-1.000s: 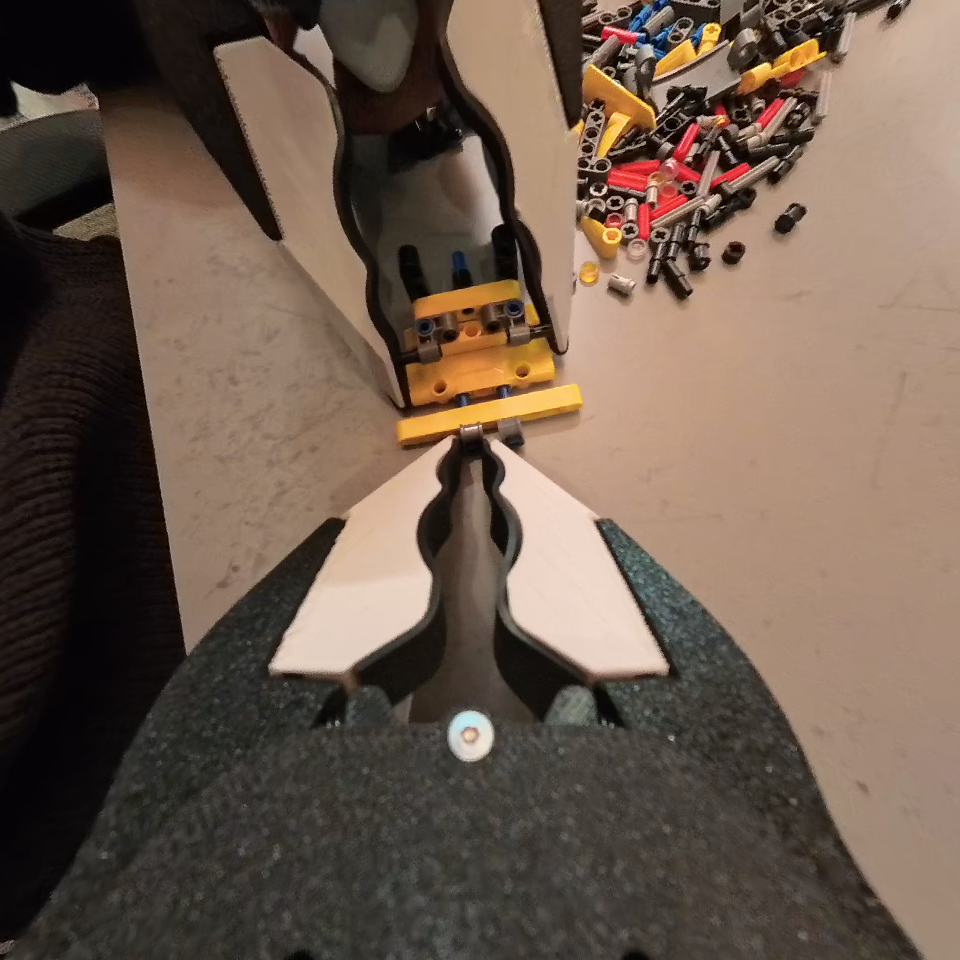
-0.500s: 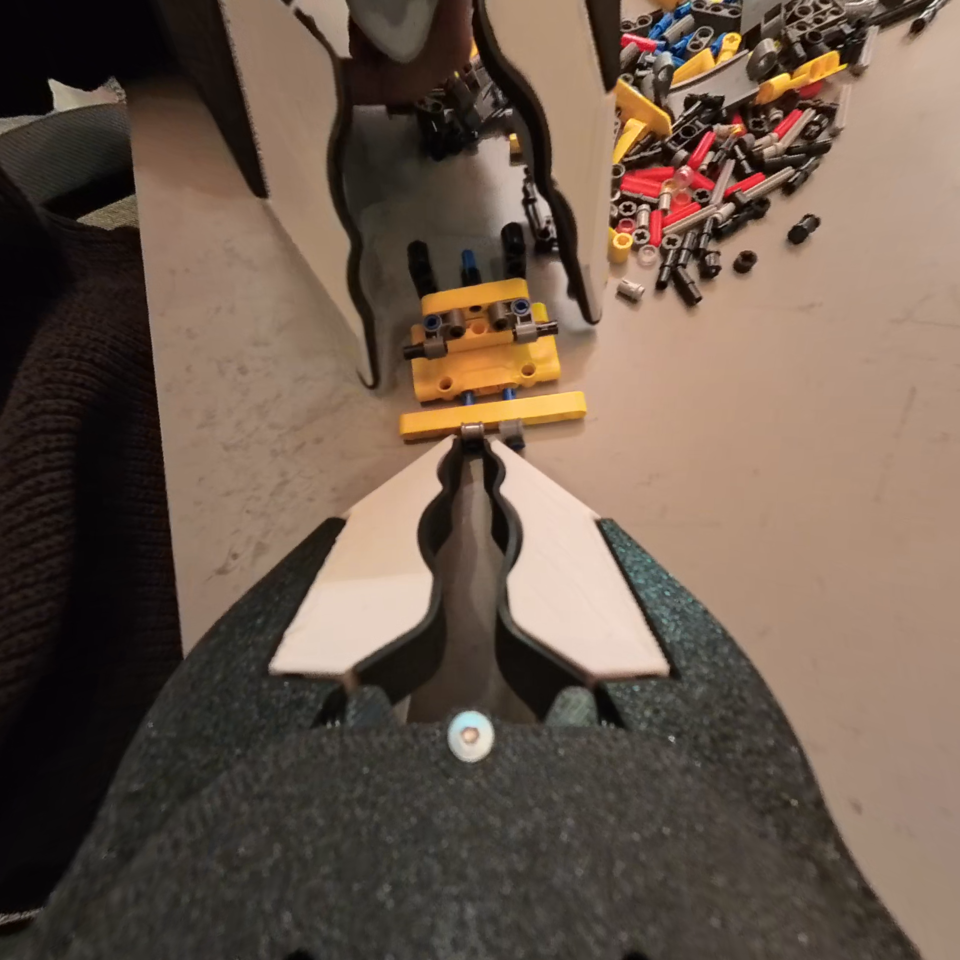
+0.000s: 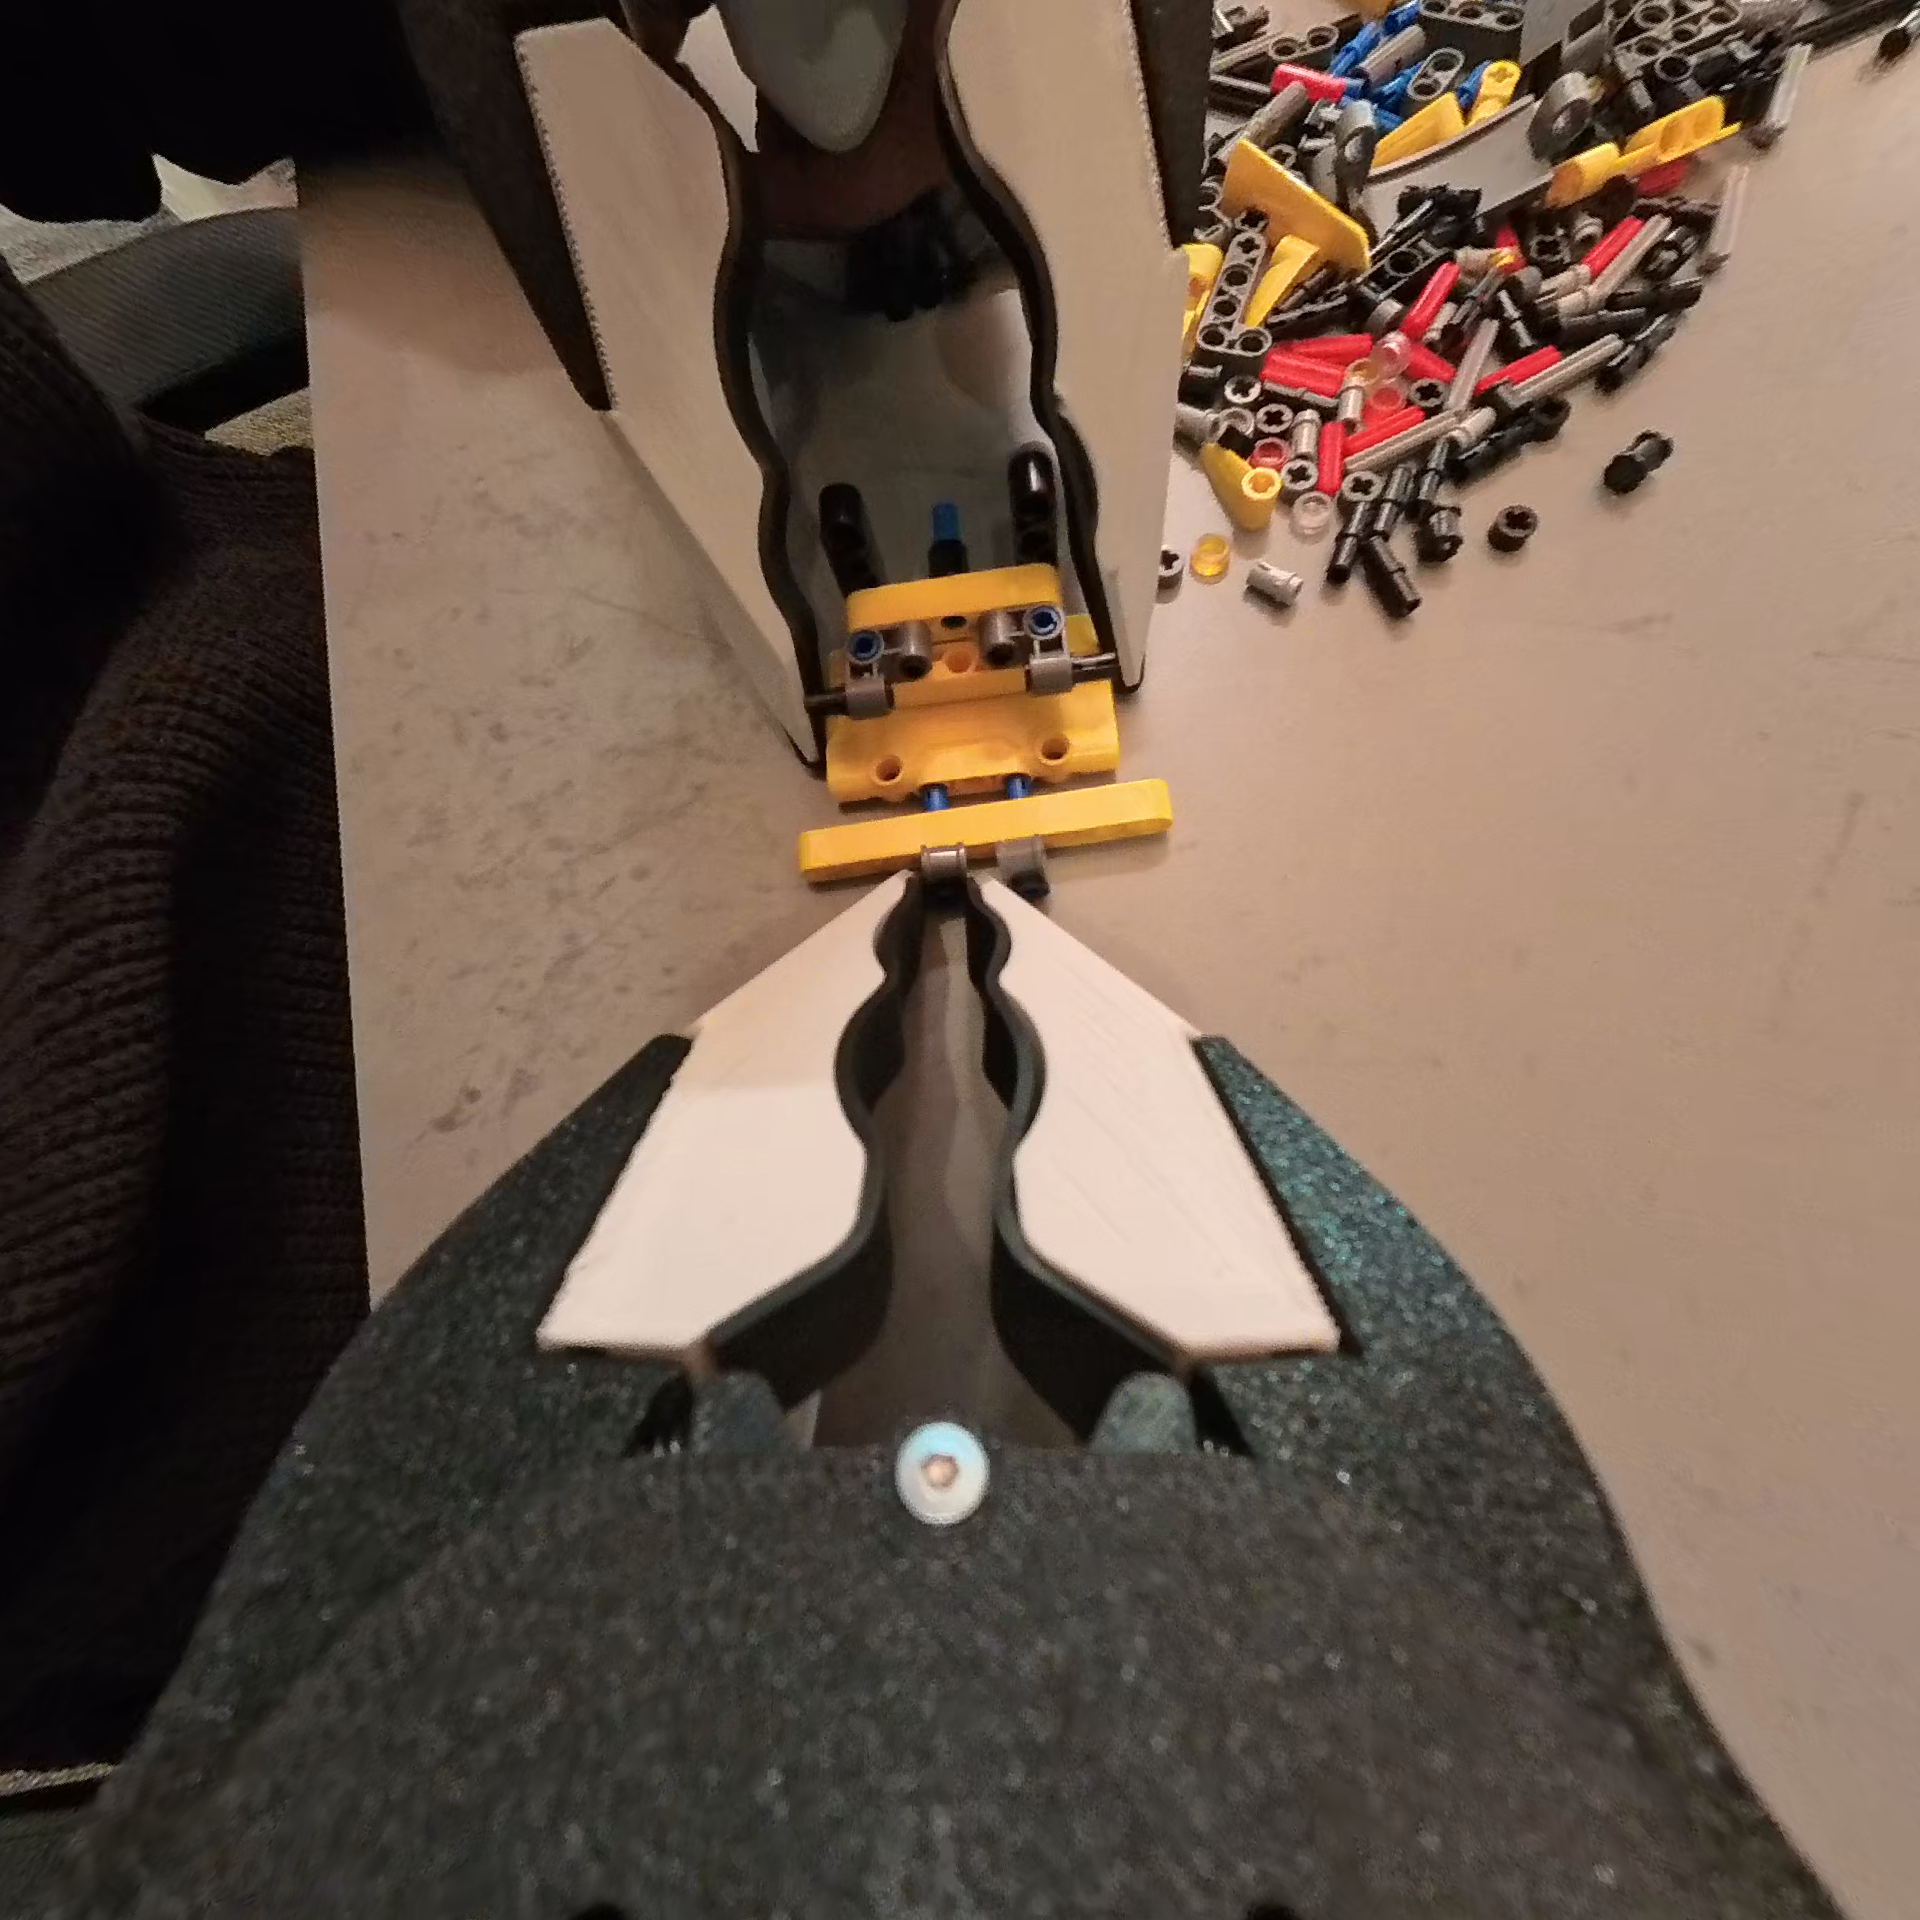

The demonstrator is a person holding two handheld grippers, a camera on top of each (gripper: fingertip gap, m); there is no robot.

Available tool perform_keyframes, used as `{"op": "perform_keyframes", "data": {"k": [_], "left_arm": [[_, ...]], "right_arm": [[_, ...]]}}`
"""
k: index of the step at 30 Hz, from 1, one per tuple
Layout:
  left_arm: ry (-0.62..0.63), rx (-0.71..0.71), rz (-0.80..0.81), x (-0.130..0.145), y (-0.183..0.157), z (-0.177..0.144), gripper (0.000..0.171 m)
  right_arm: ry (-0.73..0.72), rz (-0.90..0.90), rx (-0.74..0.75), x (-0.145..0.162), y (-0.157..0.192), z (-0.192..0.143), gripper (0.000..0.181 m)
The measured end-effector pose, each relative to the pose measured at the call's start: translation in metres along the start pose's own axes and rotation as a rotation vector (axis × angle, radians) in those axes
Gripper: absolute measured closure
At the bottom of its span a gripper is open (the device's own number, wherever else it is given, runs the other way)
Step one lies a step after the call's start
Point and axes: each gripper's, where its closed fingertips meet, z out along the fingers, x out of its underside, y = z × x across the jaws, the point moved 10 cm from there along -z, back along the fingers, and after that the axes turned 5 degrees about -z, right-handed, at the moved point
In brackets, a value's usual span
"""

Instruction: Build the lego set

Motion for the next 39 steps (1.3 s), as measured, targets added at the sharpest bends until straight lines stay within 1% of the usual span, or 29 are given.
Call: {"op": "perform_keyframes", "data": {"k": [4, 7, 11, 16, 20, 27, 32, 37, 39], "left_arm": [[-0.002, -0.005, -0.002, -0.0002, -0.0006, 0.0001, 0.115], [-0.004, -0.008, -0.005, -0.0003, -0.001, 0.0002, 0.115], [-0.006, -0.009, -0.015, -0.0003, -0.0012, 0.0003, 0.115], [-0.008, -0.014, -0.037, -0.0004, -0.0017, 0.0003, 0.116], [-0.009, -0.02, -0.05, -0.0003, -0.0021, 0.0004, 0.116], [-0.01, -0.032, -0.07, 0.0001, -0.0031, 0.0003, 0.116], [-0.011, -0.038, -0.07, 0.0004, -0.0033, 0.0002, 0.115], [-0.011, -0.038, -0.071, 0.0004, -0.0034, 0.0002, 0.116], [-0.012, -0.042, -0.082, 0.0004, -0.0034, 0.0003, 0.116]], "right_arm": [[0.001, -0.003, 0.002, -0.0001, 0.0004, 0.0001, 0.174], [-0.003, 0.015, -0.03, 0.0, -0.0024, 0.0002, 0.174], [0.001, -0.008, -0.057, -0.001, -0.0057, 0.0008, 0.175], [0.002, -0.013, -0.031, -0.0016, -0.0042, 0.0013, 0.175], [-0.003, 0.02, -0.04, -0.0017, -0.0056, 0.0017, 0.176], [-0.007, 0.051, 0.025, -0.0026, 0.0005, 0.0025, 0.177], [-0.019, 0.132, 0.059, -0.0022, 0.0033, 0.0029, 0.176], [-0.036, 0.181, 0.004, -0.0012, -0.001, 0.0029, 0.177], [-0.034, 0.172, 0.017, -0.0017, 0.0003, 0.0031, 0.176]]}}
